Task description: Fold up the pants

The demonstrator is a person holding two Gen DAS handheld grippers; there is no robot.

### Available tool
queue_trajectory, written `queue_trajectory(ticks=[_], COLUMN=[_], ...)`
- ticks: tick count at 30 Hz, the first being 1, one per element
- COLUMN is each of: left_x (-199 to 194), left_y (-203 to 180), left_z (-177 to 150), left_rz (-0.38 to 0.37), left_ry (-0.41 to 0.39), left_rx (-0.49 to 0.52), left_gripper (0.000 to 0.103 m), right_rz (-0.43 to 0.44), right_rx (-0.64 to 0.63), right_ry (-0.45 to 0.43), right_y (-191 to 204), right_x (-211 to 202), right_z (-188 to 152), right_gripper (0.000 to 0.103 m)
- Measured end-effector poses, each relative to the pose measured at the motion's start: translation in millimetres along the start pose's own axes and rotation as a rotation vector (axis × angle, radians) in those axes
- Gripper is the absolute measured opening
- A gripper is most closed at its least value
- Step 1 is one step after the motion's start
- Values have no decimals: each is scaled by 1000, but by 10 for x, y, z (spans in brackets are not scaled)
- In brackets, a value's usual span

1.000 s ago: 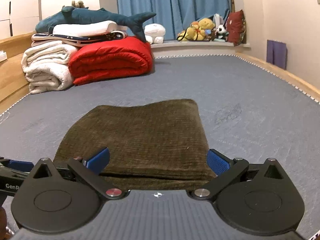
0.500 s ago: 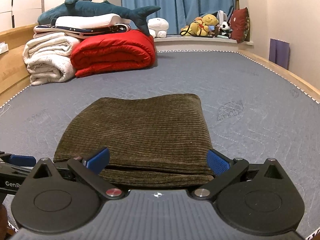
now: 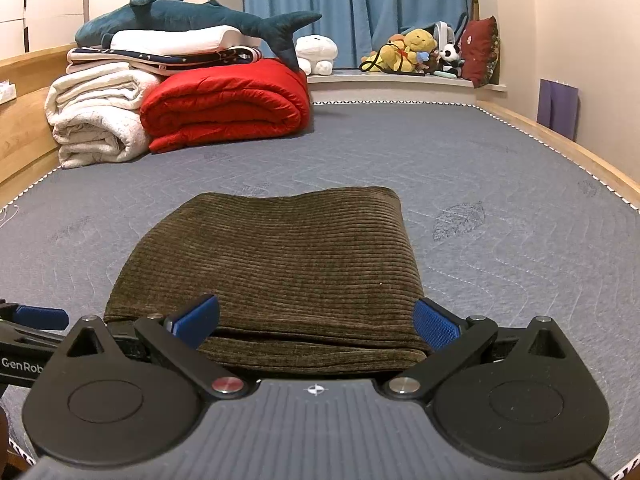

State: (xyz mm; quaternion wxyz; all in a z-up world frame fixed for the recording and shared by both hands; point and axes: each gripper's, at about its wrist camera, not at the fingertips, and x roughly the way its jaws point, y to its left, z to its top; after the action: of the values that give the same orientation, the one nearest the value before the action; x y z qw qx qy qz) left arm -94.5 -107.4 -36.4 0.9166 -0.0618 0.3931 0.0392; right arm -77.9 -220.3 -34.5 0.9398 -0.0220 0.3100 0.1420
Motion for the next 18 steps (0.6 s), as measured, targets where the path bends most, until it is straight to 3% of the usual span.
queue_trajectory(ticks=[18], left_x=[2], left_y=[-1], left_z=[-11], left_rz=[-5], left_ry=[-1], left_rx=[12], left_gripper=[103], right_rz=[-6], right_rx=[-15], right_ry=[-2], right_y=[49], right_x=[0], right_z=[-24], right_gripper=[102])
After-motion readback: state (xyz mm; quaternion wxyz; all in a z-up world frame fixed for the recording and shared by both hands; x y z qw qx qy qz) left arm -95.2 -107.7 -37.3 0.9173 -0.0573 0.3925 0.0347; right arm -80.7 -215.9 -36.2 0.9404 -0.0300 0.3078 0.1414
